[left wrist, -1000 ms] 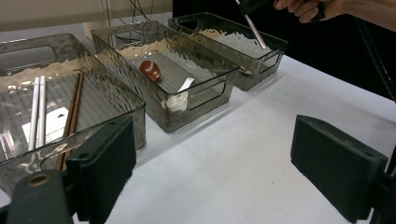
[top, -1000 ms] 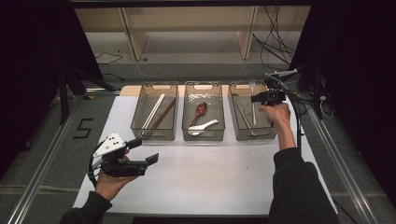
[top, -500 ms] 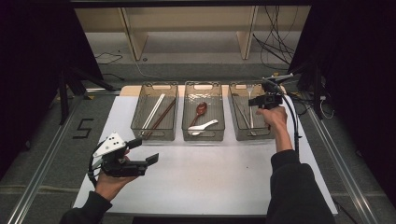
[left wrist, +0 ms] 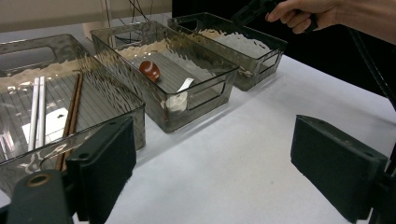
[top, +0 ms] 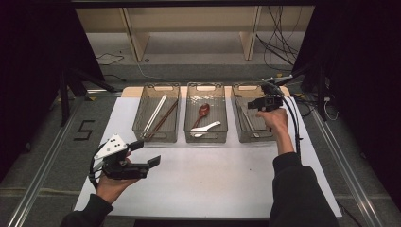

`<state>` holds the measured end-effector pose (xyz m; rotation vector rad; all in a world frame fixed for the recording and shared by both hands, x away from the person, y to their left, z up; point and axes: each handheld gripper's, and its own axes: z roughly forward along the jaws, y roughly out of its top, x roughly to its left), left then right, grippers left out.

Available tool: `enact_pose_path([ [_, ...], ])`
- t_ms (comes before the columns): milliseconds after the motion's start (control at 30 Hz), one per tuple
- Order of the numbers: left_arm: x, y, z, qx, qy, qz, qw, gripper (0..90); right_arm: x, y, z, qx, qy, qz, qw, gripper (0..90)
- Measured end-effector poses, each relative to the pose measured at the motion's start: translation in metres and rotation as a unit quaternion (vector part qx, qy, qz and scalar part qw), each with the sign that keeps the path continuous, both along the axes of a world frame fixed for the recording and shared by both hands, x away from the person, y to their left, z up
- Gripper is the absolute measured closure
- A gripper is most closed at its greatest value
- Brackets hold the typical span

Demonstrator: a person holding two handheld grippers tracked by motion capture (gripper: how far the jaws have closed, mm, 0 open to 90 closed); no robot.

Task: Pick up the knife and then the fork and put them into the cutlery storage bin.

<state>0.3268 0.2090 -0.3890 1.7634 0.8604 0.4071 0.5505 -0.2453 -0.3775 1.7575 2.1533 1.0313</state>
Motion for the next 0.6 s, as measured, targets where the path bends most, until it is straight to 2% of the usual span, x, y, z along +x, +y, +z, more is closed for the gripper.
enact_pose_path([
  [167, 0.0, 0.0, 0.0, 0.001, 0.0, -0.001, 1.0, 13.7, -0.004, -0.003, 0.003, -0.002, 0.0, 0.011, 0.9999, 70.7],
  [433, 0.0, 0.0, 0.0, 0.002, 0.001, -0.001, 1.0, 13.7, -0.015, -0.003, 0.013, -0.001, -0.02, 0.038, 0.9991, 55.2],
  [600, -0.001, 0.0, 0.0, 0.002, 0.001, 0.001, 1.0, 13.7, -0.031, -0.001, 0.019, -0.002, -0.038, 0.052, 0.9979, 46.0],
])
